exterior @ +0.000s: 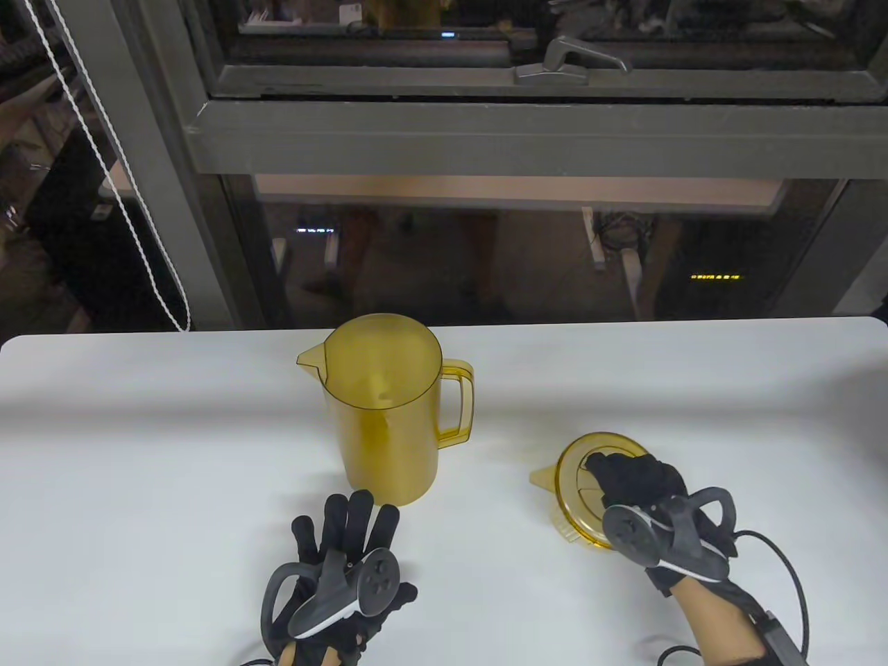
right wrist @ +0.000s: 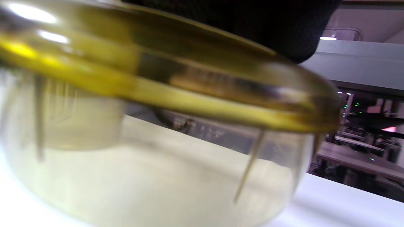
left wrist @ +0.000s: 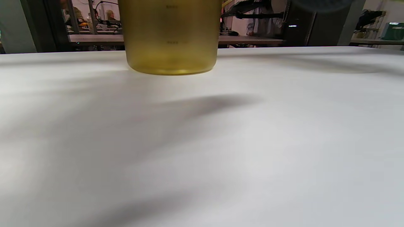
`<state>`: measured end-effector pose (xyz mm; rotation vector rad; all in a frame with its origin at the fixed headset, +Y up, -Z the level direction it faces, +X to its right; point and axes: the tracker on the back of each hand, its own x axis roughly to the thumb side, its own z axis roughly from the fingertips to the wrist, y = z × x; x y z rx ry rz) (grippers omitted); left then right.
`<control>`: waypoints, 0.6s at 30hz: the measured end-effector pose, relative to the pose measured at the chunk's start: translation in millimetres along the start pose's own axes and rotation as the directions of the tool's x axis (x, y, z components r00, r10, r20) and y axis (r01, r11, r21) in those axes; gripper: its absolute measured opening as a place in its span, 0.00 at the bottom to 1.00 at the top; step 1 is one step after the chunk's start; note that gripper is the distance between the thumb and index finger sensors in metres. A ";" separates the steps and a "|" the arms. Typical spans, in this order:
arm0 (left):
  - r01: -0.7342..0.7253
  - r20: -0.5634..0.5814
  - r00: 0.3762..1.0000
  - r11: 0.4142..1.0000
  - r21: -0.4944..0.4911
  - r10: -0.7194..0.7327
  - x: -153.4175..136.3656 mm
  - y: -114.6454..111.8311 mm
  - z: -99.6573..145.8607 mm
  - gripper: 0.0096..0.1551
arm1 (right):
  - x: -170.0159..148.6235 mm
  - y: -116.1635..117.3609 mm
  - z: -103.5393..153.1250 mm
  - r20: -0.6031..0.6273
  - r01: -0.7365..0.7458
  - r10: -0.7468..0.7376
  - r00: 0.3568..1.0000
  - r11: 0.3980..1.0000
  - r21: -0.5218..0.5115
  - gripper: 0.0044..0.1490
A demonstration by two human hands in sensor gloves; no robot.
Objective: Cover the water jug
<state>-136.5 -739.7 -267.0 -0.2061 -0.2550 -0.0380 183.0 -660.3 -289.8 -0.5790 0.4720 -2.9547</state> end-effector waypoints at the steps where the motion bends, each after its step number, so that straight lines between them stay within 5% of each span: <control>1: 0.004 0.003 1.000 1.000 0.001 -0.004 1.4 0.4 0.3 0.57 | 12.1 0.8 3.7 0.015 0.015 -0.015 1.000 1.000 0.002 0.38; 7: 0.005 0.031 1.000 1.000 0.008 -0.005 7.0 1.1 1.0 0.57 | 62.7 25.9 12.1 0.080 0.068 -0.070 0.994 0.997 0.026 0.38; 15: 0.005 0.047 0.999 1.000 0.021 -0.006 10.6 0.4 1.1 0.58 | 86.4 55.2 8.1 0.160 0.036 -0.052 0.986 0.995 0.096 0.38; 18: -0.013 0.082 0.997 0.993 0.118 0.003 20.5 6.6 2.7 0.56 | 92.0 50.3 8.6 0.182 0.062 -0.073 0.981 0.996 0.065 0.38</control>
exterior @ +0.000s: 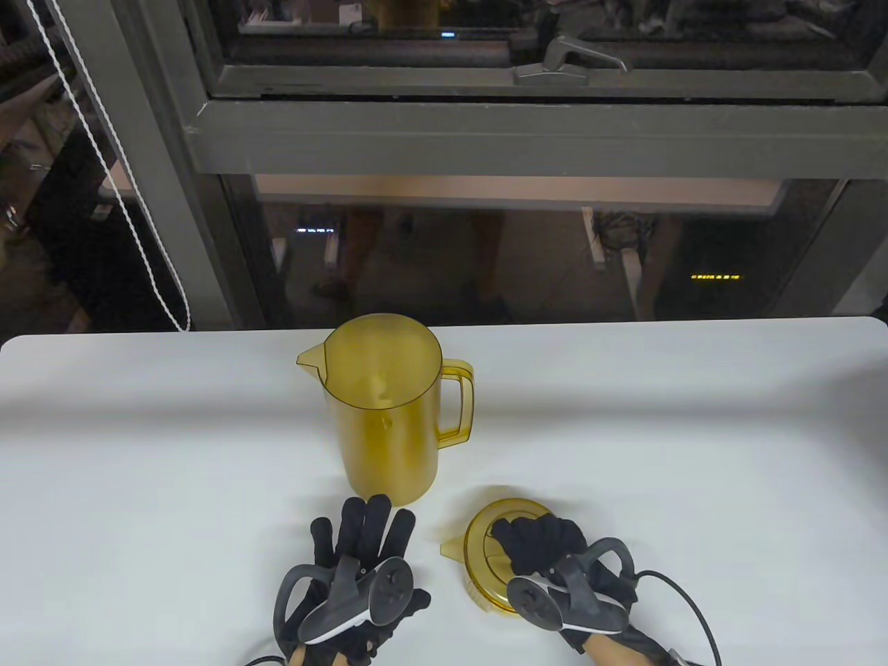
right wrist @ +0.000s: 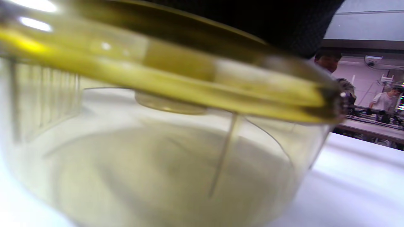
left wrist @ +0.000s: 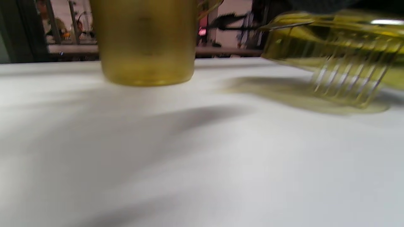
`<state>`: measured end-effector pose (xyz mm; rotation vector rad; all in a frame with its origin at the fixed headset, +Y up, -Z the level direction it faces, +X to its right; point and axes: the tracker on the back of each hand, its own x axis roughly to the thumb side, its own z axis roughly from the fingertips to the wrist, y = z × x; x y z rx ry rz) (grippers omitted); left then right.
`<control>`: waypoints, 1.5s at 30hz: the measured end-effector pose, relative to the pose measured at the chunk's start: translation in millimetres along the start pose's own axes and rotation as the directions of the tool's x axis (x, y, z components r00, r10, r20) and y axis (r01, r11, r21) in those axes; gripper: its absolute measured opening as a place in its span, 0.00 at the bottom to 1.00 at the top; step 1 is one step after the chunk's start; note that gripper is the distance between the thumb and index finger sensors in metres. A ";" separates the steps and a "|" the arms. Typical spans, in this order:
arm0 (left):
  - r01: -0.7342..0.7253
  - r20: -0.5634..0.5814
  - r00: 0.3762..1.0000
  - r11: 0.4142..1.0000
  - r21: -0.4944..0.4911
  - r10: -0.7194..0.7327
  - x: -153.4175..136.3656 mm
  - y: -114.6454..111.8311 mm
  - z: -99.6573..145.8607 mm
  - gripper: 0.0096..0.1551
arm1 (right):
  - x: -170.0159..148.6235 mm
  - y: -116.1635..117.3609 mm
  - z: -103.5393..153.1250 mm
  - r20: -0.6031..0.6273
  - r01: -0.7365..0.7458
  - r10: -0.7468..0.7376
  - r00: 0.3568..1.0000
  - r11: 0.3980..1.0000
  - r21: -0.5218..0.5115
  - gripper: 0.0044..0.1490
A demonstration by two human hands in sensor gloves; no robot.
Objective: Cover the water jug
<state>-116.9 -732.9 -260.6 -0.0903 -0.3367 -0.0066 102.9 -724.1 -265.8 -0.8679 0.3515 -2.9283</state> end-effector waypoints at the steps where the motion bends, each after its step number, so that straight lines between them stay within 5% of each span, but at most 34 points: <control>1: 0.000 0.008 1.000 0.999 0.045 -0.001 3.6 3.8 0.2 0.55 | 1.6 -1.5 0.0 0.006 0.003 -0.003 1.000 1.000 -0.010 0.38; 5: -0.062 0.056 0.997 0.934 0.351 0.045 32.2 30.8 5.9 0.44 | 10.9 -10.5 0.1 0.033 0.012 -0.010 0.999 0.998 -0.066 0.38; 9: -0.041 0.105 0.994 0.893 0.447 -0.007 64.2 42.9 7.2 0.34 | 18.5 -20.4 3.4 0.052 0.030 -0.022 0.998 0.988 -0.151 0.37; 23: -0.083 0.112 0.993 0.899 0.429 0.038 71.4 39.3 3.2 0.40 | 18.9 -32.0 7.8 0.058 0.075 -0.060 0.996 0.952 -0.298 0.36; 29: -0.119 0.114 0.990 0.903 0.412 0.078 64.3 37.8 2.6 0.35 | 23.4 -36.6 9.5 0.074 0.055 -0.032 0.997 0.943 -0.328 0.30; 35: 0.027 0.174 0.979 0.908 0.417 -0.109 72.8 38.3 6.6 0.32 | 27.4 -38.8 12.4 0.105 0.025 0.012 0.994 0.941 -0.336 0.28; 45: 0.025 0.190 0.975 0.906 0.422 -0.116 75.6 35.5 -2.0 0.31 | 31.3 -38.1 13.1 0.140 -0.001 0.051 0.989 0.941 -0.339 0.28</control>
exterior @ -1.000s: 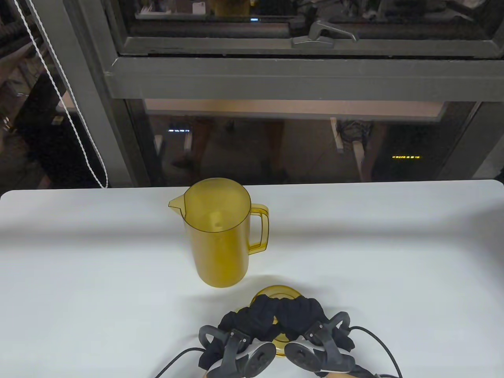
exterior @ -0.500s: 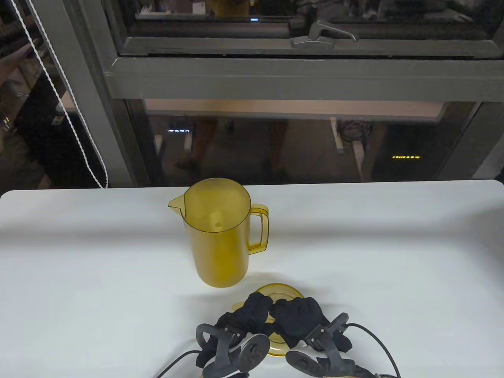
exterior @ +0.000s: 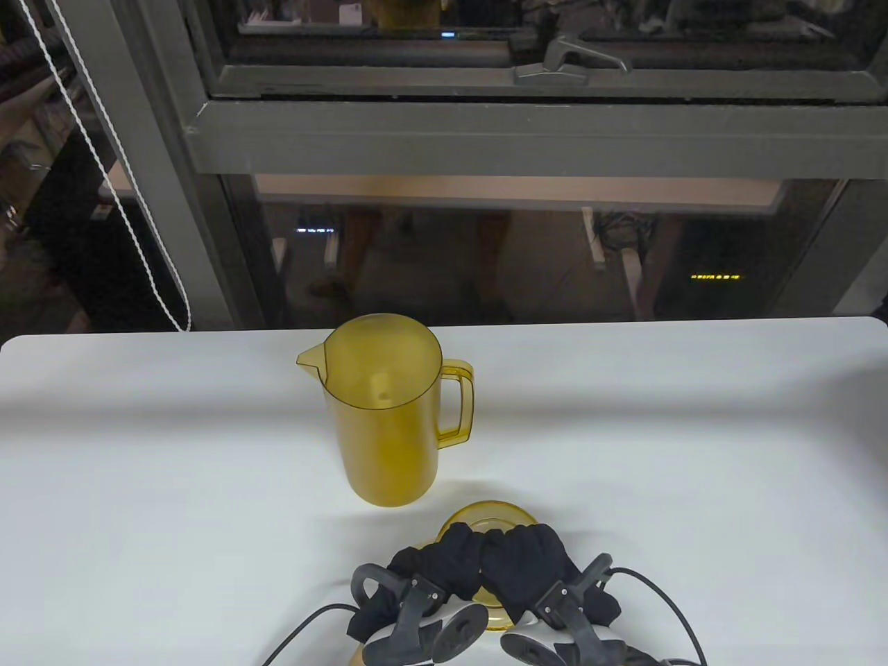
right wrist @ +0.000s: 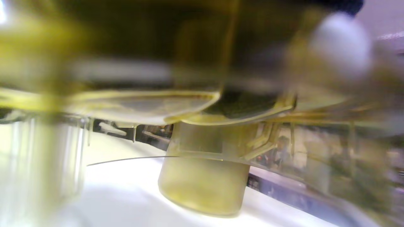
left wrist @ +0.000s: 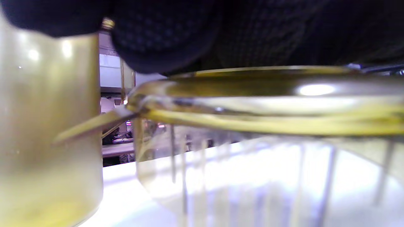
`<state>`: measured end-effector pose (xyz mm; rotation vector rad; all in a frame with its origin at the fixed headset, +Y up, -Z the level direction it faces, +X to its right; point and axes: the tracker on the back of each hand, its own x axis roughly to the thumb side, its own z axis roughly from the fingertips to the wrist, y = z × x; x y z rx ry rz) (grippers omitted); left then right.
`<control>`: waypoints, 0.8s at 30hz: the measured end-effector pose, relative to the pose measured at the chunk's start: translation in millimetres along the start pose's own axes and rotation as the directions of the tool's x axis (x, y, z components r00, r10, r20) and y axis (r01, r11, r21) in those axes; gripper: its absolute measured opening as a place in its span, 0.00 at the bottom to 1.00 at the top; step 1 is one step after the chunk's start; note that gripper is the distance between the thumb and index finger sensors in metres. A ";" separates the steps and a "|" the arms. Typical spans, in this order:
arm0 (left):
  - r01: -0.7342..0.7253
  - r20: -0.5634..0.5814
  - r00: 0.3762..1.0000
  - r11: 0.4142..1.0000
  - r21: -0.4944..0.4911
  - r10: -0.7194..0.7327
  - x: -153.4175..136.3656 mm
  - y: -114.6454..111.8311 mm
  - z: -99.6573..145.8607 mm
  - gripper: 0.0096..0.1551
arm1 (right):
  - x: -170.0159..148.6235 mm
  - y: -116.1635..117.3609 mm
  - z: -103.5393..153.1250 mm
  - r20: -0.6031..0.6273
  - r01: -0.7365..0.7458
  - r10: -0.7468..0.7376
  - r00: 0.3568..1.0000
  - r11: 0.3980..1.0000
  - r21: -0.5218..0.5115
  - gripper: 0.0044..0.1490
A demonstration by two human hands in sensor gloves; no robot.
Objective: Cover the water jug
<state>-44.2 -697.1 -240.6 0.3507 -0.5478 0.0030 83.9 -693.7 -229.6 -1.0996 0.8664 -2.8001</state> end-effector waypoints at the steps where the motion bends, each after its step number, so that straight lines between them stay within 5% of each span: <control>1: -0.013 0.001 1.000 1.000 -0.013 0.013 -0.9 -1.6 -1.2 0.31 | 0.0 0.8 -0.4 0.005 0.005 -0.005 1.000 1.000 0.007 0.29; 13: -0.072 0.034 0.996 0.985 -0.155 0.079 -10.9 -23.8 -4.5 0.33 | 7.1 9.4 -2.1 0.052 -0.030 0.026 0.998 0.997 0.064 0.28; 24: -0.037 0.109 0.993 0.989 -0.144 0.052 -8.3 -23.2 -3.7 0.31 | 4.9 10.6 -1.4 0.030 0.033 -0.036 0.999 0.994 0.100 0.28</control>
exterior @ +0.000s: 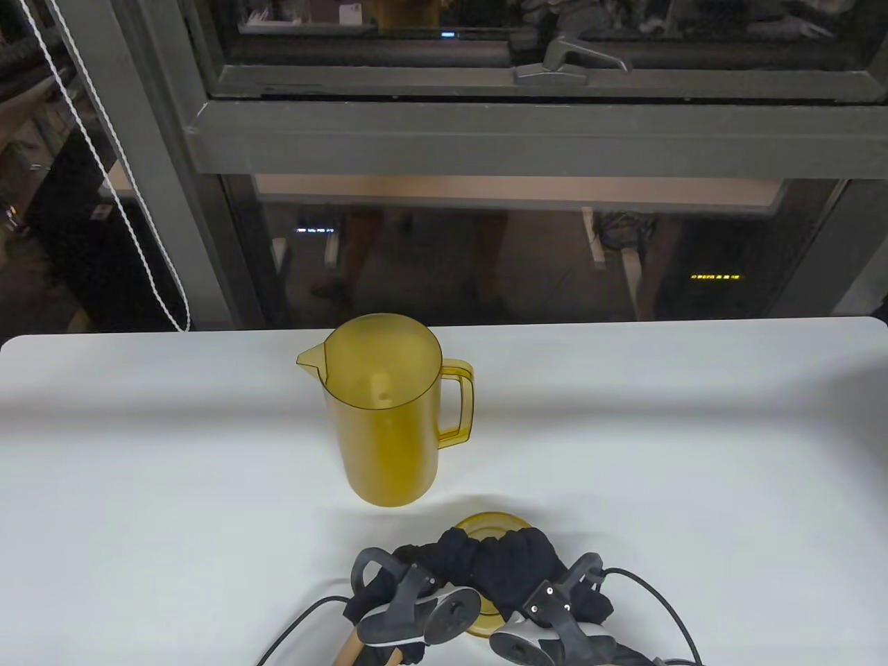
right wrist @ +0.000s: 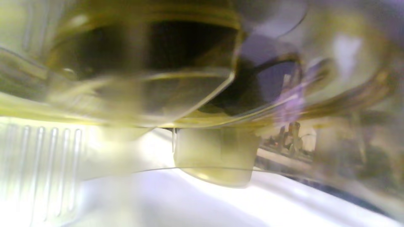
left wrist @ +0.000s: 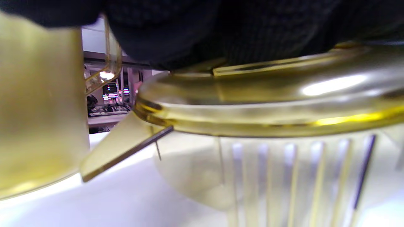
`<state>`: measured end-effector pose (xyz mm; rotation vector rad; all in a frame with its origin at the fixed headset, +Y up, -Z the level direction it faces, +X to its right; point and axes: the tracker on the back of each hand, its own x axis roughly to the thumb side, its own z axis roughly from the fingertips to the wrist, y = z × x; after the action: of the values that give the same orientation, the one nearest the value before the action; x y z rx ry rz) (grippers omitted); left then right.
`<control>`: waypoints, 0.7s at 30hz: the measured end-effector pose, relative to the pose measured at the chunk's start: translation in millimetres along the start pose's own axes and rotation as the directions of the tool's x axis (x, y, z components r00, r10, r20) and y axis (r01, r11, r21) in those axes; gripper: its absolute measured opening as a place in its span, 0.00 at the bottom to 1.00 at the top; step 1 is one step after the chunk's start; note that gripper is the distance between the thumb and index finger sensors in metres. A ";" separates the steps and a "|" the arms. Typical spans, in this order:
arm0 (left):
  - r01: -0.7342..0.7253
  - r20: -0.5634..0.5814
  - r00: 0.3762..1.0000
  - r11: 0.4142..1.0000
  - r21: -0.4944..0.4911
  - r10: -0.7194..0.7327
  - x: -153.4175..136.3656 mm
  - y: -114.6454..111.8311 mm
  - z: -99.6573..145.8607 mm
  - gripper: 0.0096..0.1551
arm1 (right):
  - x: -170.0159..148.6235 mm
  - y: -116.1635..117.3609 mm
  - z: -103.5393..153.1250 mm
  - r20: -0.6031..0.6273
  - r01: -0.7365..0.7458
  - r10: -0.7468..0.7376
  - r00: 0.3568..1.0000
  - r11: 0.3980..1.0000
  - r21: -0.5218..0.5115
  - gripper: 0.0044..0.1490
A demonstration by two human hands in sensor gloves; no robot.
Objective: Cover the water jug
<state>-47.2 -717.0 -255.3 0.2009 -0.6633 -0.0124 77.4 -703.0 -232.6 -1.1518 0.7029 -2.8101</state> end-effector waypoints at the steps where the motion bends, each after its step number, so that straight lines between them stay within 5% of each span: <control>1: 0.004 0.004 1.000 1.000 -0.002 -0.004 0.8 0.3 0.0 0.32 | -0.6 0.1 0.4 0.006 0.003 -0.003 1.000 1.000 -0.002 0.29; 14: 0.099 -0.008 0.995 0.995 -0.013 -0.099 10.6 5.3 -0.3 0.33 | -14.8 -5.2 10.0 0.020 0.037 -0.037 0.999 0.999 -0.006 0.30; 21: 0.111 -0.045 0.993 0.993 -0.045 -0.113 -3.3 0.1 1.4 0.33 | -39.1 -13.1 17.9 -0.084 0.111 -0.114 0.990 0.993 -0.037 0.42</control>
<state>-50.6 -716.9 -256.3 0.1971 -0.6028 -0.1286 119.7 -691.1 -241.8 -1.1148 0.7136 -2.9688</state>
